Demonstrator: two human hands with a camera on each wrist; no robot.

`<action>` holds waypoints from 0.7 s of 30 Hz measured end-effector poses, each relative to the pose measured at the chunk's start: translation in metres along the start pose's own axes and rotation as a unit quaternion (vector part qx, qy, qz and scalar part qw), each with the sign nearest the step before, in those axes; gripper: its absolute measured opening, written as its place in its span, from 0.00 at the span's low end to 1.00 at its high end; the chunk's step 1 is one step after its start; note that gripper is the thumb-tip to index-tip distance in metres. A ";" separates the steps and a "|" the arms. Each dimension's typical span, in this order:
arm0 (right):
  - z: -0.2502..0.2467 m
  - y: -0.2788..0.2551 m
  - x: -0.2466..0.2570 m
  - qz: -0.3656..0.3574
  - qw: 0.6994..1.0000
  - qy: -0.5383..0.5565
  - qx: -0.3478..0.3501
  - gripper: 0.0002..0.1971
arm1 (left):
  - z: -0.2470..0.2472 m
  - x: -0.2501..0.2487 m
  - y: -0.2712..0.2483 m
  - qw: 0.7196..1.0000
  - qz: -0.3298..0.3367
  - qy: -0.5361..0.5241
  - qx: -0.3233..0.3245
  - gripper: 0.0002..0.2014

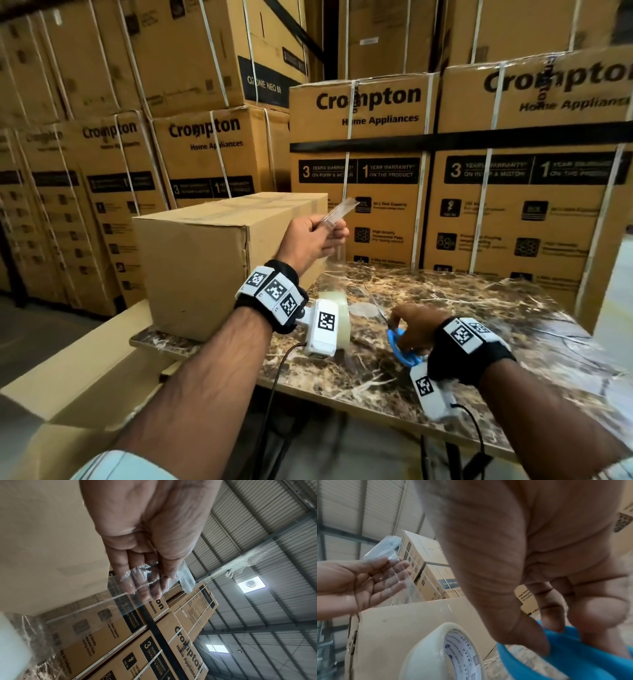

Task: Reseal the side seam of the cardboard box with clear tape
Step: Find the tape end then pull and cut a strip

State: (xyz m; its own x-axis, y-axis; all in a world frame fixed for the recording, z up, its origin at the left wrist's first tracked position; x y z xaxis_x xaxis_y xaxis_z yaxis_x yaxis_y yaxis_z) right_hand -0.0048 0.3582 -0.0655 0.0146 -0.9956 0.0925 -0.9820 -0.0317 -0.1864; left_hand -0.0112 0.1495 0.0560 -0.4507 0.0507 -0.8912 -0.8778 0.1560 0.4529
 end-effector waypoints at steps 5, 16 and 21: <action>0.011 0.022 0.000 -0.056 0.960 0.272 0.027 0.16 | 0.001 0.001 0.003 1.000 -0.007 -0.002 -0.010 0.13; -0.029 0.030 0.015 -0.191 0.909 0.366 -0.063 0.18 | -0.003 0.004 0.012 1.000 -0.019 -0.012 -0.018 0.14; -0.045 0.023 0.014 -0.205 0.961 0.172 -0.069 0.27 | -0.005 0.004 0.017 0.999 -0.017 -0.003 -0.027 0.13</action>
State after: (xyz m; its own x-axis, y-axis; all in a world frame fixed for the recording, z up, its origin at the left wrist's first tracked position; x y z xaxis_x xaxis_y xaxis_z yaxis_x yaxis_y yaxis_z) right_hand -0.0360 0.3479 -0.0247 0.3661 -0.8125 0.4536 -0.9227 -0.3803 0.0634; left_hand -0.0287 0.1477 0.0602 -0.4204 0.0514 -0.9059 -0.8999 0.1045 0.4235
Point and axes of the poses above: each hand's wrist, its own y-axis towards the middle knuckle, its own z-axis out of the palm, x = y × z, the point moved 5 cm from there along y, towards the middle knuckle, and after that the axes turned 7 degrees about -y, right-handed, at the moved point
